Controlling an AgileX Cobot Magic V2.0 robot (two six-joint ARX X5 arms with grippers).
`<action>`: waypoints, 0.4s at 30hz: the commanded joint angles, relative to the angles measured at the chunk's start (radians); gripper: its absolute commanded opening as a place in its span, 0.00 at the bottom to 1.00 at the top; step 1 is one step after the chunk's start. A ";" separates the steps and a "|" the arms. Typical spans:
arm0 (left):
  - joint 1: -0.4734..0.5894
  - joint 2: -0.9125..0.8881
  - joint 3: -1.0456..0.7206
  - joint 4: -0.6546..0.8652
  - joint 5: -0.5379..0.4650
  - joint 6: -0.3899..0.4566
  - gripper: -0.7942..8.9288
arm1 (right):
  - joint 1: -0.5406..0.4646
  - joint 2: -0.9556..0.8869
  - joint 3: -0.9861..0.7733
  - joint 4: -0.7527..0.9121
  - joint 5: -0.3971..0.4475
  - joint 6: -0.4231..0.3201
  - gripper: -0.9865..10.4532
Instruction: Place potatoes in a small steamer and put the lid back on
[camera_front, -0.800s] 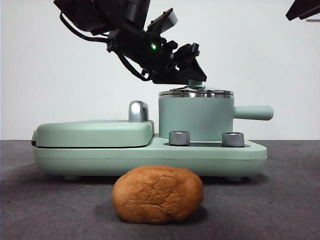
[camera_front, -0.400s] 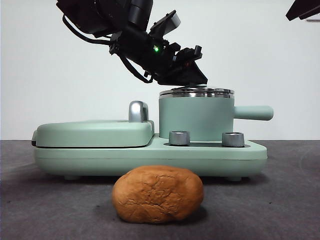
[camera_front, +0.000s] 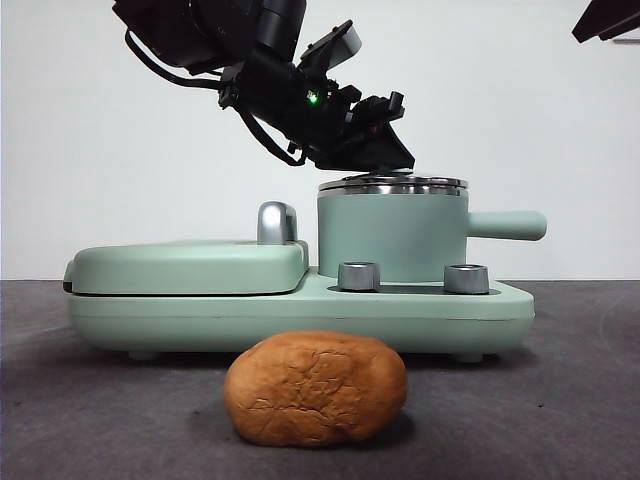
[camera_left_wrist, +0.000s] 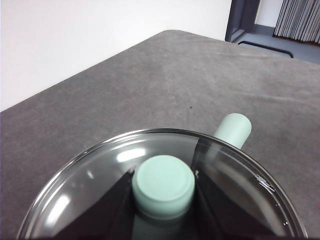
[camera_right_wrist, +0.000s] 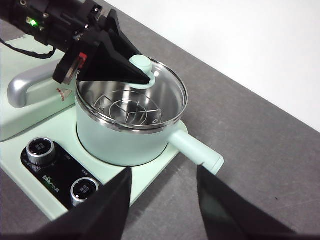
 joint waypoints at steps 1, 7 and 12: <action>-0.001 -0.035 0.028 0.007 -0.028 0.047 0.09 | 0.005 0.005 0.016 0.005 0.003 0.006 0.27; 0.002 -0.140 0.029 -0.055 -0.029 0.057 0.09 | 0.005 0.005 0.016 0.006 0.003 0.023 0.27; 0.004 -0.266 0.029 -0.169 -0.029 0.057 0.09 | 0.012 0.005 0.016 0.006 0.003 0.023 0.27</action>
